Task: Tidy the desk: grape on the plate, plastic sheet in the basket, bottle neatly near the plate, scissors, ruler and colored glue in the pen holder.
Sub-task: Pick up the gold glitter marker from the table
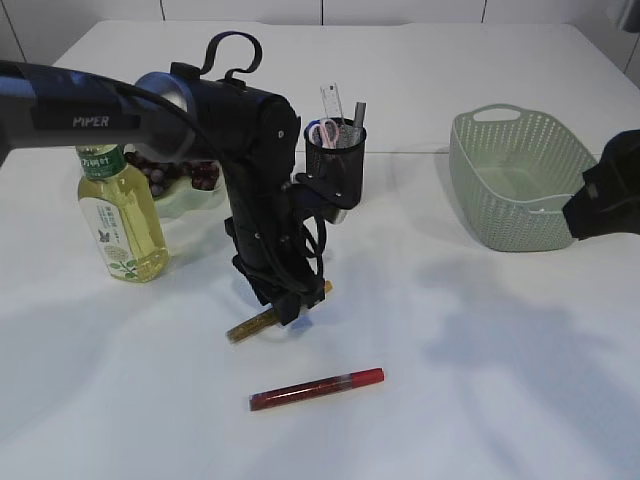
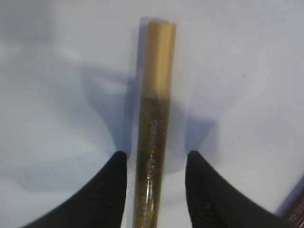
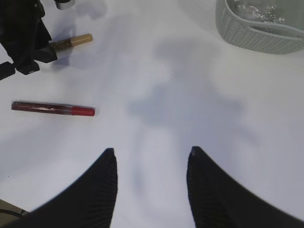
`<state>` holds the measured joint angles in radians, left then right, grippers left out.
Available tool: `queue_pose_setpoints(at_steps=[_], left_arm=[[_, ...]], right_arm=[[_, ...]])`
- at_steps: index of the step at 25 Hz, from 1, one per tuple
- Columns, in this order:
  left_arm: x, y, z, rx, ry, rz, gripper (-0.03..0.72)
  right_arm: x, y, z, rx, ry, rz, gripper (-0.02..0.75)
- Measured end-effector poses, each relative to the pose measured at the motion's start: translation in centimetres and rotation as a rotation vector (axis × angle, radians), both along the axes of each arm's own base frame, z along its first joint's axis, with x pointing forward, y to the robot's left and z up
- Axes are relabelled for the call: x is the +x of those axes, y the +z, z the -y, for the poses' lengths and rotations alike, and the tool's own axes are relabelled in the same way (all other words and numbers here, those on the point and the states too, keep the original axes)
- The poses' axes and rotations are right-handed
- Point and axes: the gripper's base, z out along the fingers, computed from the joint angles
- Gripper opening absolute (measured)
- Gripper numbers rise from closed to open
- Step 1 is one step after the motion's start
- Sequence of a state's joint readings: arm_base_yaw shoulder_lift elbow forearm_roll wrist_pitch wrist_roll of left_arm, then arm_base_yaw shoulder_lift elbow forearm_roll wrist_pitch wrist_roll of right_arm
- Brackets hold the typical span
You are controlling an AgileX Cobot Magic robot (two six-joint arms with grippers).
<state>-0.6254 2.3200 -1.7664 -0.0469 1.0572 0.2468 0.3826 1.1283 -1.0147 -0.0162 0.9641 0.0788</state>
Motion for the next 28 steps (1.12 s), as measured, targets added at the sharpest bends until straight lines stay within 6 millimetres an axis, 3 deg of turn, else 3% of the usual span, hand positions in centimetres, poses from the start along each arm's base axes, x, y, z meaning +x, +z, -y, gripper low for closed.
queue_pose_setpoints(at_steps=[9,28], left_arm=[[0.34,0.56,0.25,-0.014,0.0,0.019,0.243],[0.42,0.36,0.31,-0.001,-0.001,0.001,0.241]], right_arm=[[0.0,0.0,0.0,0.001,-0.001,0.0,0.385],[0.0,0.0,0.0,0.001,-0.001,0.0,0.385]])
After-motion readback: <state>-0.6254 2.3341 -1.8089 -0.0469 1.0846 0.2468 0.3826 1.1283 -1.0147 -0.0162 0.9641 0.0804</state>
